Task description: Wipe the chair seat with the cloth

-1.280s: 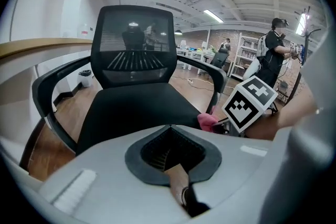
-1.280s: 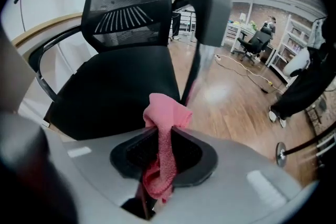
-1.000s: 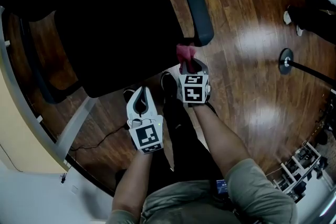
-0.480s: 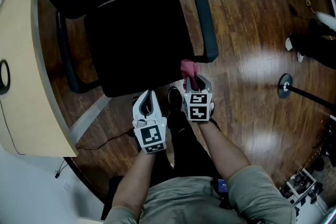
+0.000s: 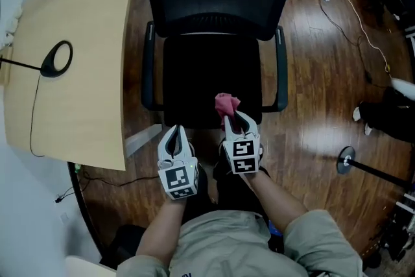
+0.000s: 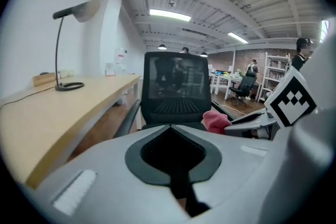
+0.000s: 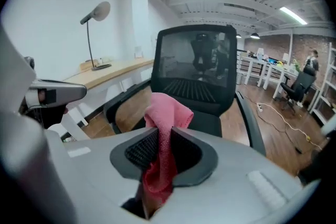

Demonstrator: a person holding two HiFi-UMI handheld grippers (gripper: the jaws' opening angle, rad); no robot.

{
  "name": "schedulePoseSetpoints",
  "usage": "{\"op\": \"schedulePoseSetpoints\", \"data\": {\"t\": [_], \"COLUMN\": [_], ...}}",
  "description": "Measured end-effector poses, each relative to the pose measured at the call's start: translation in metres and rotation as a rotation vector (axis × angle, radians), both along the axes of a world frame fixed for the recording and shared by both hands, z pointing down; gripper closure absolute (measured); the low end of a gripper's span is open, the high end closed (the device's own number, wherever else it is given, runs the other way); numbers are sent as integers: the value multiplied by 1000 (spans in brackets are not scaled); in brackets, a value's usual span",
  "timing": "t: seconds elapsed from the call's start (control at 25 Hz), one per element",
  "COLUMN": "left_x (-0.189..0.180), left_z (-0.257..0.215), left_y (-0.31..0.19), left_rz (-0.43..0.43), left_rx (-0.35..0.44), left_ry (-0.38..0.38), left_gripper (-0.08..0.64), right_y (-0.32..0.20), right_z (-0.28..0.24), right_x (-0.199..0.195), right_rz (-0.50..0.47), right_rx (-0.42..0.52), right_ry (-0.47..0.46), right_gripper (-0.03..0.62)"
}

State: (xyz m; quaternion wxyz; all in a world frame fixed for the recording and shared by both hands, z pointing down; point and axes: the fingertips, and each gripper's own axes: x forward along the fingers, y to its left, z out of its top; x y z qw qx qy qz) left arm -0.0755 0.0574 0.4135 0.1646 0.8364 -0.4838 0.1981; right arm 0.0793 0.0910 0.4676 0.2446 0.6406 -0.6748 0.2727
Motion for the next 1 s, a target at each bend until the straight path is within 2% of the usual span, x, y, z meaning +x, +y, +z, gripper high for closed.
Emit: {"op": "schedulePoseSetpoints", "data": {"t": [0.32,0.48,0.64,0.76,1.0], "left_x": [-148,-216,-277,-312,-355], "left_z": [-62,-80,-88,-90,-87], "left_y": [-7,-5,-4,-4,-7], "left_rz": [-243,-366,-451,-501,-555], "left_rx": [55,76,79,75,64], "left_ry": [-21,-35,-48,-53,-49], "left_gripper": [555,555,555,555,555], "right_y": [-68,-86,-91,-90,-92], "right_z": [-87,-109,-114,-107,-88], "right_x": [-167,-251,-331,-380,-434], "right_rz": [-328,-478,-613,-699,-763], "right_rx": [136,159,150,107,11], "right_ry": [-44,-71,-80,-78,-75], "right_gripper": [520,520,518,517,515]}}
